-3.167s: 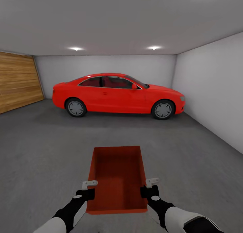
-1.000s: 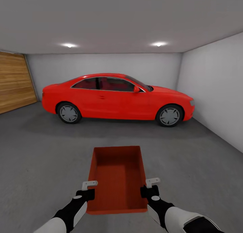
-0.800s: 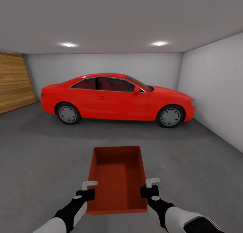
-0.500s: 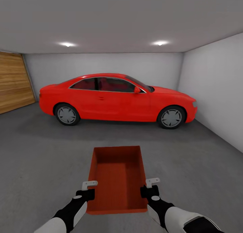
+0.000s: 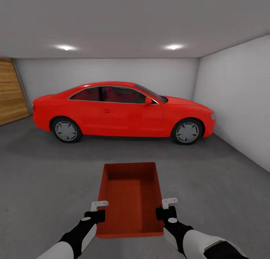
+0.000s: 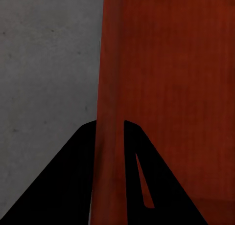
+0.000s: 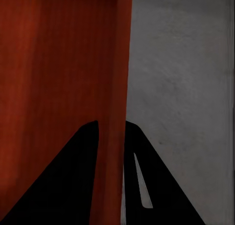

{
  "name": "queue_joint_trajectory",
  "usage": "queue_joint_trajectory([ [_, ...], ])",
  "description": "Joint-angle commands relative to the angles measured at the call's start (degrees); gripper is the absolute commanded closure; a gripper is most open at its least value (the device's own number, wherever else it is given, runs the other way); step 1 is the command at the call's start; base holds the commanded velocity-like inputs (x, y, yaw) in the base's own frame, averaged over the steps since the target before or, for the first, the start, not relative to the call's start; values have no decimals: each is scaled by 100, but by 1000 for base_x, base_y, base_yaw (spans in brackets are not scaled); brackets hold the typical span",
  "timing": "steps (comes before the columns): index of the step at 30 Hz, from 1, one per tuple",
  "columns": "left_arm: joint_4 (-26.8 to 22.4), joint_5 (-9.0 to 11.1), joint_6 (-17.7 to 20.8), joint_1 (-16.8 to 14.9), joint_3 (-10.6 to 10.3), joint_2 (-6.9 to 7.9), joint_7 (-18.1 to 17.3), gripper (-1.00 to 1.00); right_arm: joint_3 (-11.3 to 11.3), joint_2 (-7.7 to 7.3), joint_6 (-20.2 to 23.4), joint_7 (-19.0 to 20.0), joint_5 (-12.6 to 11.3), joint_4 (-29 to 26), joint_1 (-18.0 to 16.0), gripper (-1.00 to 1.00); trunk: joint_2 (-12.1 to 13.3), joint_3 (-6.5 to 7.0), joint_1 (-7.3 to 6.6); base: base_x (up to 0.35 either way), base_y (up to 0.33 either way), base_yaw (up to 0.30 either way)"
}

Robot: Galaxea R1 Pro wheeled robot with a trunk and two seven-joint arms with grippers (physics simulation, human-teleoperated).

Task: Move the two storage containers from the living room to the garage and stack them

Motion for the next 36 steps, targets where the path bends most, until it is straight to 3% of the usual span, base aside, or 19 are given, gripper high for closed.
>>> queue_joint_trajectory([
  [1,-31,117,-231,-7,243,3,469,100,-225,8,1,19,22,8,0,100,-9,-10,5,321,0,-239],
  [19,-35,119,-231,-7,243,3,469,100,-225,14,2,19,22,8,0,100,-9,-10,5,321,7,-248],
  [36,-41,119,-231,-7,243,3,469,100,-225,6,1,19,22,8,-1,100,-9,-10,5,322,137,-270],
])
